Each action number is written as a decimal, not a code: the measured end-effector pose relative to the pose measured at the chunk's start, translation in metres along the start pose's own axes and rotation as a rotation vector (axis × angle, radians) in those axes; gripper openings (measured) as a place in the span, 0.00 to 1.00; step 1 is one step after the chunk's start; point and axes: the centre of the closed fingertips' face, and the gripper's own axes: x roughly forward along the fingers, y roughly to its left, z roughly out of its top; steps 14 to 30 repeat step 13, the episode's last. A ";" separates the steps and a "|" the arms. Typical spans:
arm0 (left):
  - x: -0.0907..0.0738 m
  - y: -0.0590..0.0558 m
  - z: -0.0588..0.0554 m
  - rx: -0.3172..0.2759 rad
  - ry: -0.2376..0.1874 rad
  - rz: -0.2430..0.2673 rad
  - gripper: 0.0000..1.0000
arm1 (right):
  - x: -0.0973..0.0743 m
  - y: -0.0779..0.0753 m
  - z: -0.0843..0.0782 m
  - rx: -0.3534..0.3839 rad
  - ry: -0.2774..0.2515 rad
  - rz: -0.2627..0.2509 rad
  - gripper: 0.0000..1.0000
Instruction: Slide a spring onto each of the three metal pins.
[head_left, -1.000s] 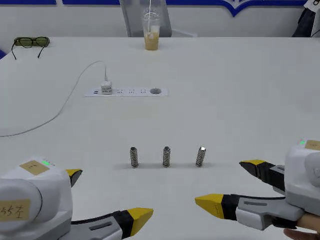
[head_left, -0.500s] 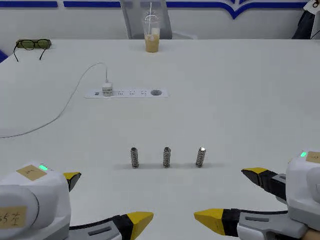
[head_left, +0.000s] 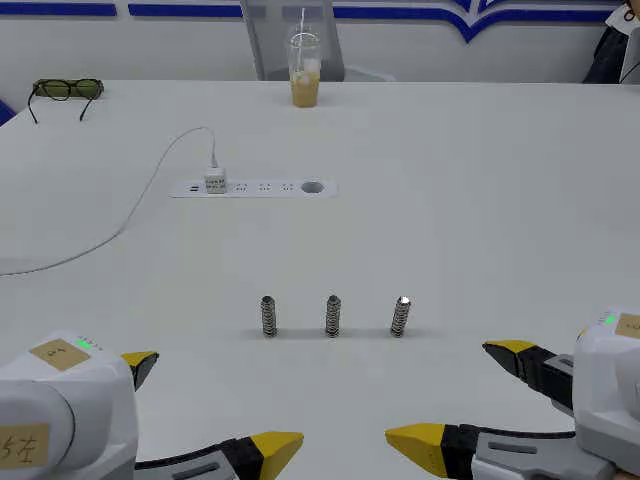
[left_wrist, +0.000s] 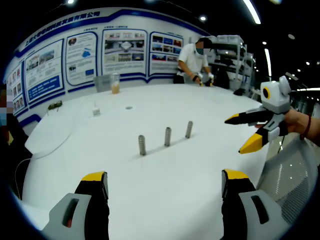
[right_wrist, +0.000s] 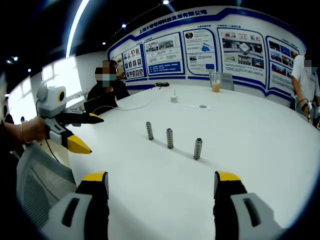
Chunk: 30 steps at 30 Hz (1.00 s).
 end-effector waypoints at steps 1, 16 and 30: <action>0.000 0.000 0.000 -0.001 0.002 -0.001 0.96 | 0.000 0.000 0.000 -0.001 -0.001 -0.001 0.88; -0.002 -0.003 -0.003 -0.005 0.004 0.004 0.94 | -0.002 0.001 -0.002 0.016 -0.008 -0.006 0.88; -0.002 -0.003 -0.003 -0.005 0.004 0.004 0.94 | -0.002 0.001 -0.002 0.016 -0.008 -0.006 0.88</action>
